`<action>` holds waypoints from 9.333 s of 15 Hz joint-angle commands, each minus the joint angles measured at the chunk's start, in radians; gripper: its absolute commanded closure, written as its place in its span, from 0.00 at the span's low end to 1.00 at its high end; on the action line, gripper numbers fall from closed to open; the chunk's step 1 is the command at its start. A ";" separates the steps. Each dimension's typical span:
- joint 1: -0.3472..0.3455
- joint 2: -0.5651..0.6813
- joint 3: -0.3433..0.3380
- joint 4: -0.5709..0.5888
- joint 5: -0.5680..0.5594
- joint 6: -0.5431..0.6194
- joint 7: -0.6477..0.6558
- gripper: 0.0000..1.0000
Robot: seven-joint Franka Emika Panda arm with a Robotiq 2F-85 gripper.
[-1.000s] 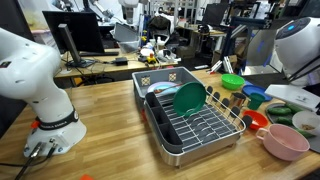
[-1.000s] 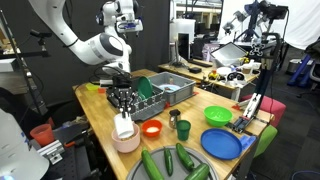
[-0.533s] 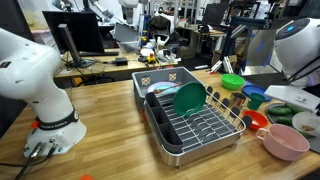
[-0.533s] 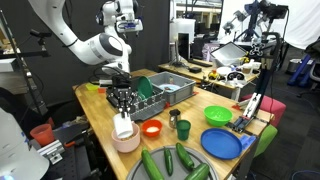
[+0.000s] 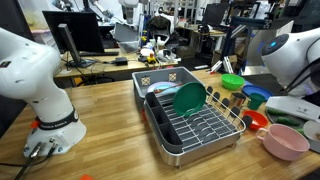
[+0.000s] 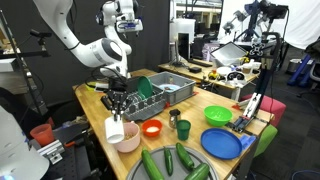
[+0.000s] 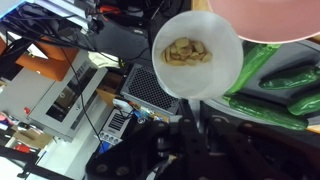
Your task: Pour the things in the white mug into the pink bowl
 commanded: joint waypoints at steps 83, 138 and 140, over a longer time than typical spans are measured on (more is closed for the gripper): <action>0.272 0.540 -0.001 0.384 -0.314 -0.576 0.180 0.98; -0.009 -0.140 -0.087 -0.043 0.074 0.579 0.182 0.98; -0.024 -0.150 -0.097 -0.060 0.081 0.706 0.184 0.98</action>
